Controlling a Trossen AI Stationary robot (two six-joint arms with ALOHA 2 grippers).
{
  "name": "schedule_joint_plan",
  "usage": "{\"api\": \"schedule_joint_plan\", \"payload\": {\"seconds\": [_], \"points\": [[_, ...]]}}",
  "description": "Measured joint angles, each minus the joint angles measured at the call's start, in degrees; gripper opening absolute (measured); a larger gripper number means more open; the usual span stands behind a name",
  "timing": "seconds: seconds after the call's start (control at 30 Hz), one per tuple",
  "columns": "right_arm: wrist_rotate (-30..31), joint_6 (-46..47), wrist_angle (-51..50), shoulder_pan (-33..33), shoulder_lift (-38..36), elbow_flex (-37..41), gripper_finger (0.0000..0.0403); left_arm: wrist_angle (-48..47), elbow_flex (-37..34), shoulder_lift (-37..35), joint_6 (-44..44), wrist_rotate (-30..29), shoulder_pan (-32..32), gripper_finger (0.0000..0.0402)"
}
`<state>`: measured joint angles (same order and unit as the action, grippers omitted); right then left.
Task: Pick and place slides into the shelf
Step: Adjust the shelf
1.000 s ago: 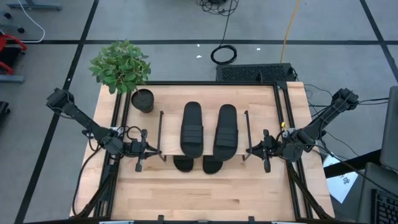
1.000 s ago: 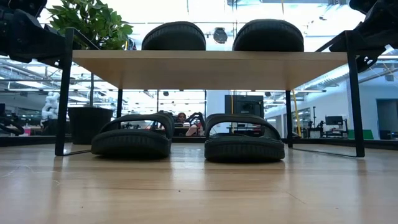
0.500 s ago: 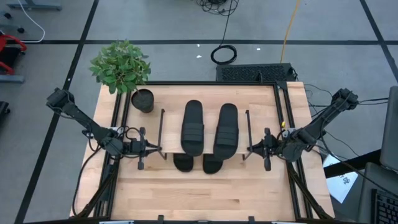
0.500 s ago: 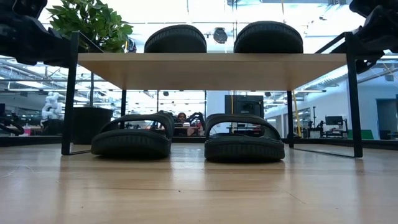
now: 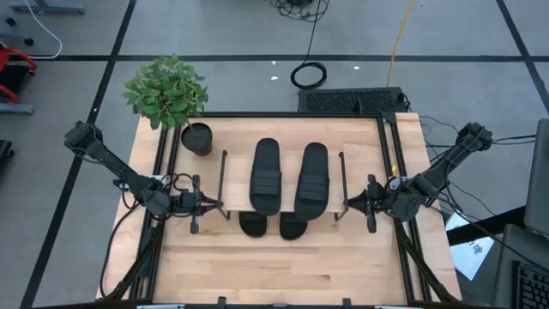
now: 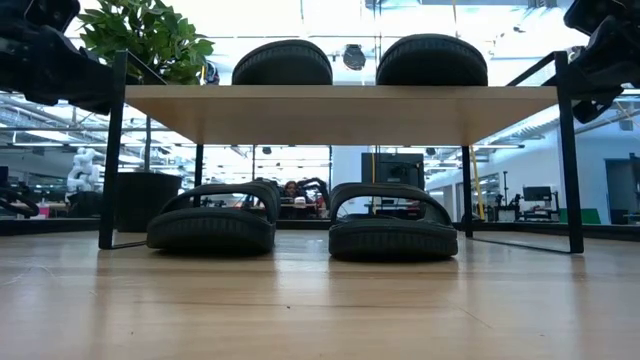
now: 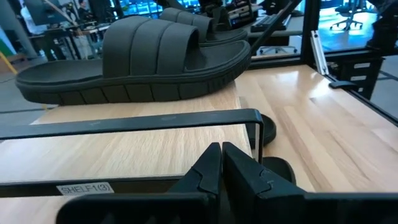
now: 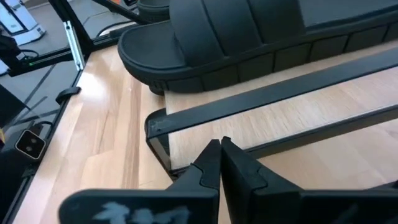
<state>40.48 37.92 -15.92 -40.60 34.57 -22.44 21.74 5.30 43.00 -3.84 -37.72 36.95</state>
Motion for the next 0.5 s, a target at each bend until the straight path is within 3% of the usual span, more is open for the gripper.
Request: {"api": "schedule_joint_plan", "payload": {"seconds": [0.23, 0.5], "points": [[0.9, 0.8, -1.8, 0.0, -1.4, 0.0, 0.0, 0.7, -0.2, 0.0, -0.6, -4.2, 0.0, 0.0023], [4.5, 8.2, -10.2, 0.0, -3.9, 0.1, 0.0, -1.5, -0.1, 0.0, -2.0, -11.4, 0.0, 0.0023]]}}
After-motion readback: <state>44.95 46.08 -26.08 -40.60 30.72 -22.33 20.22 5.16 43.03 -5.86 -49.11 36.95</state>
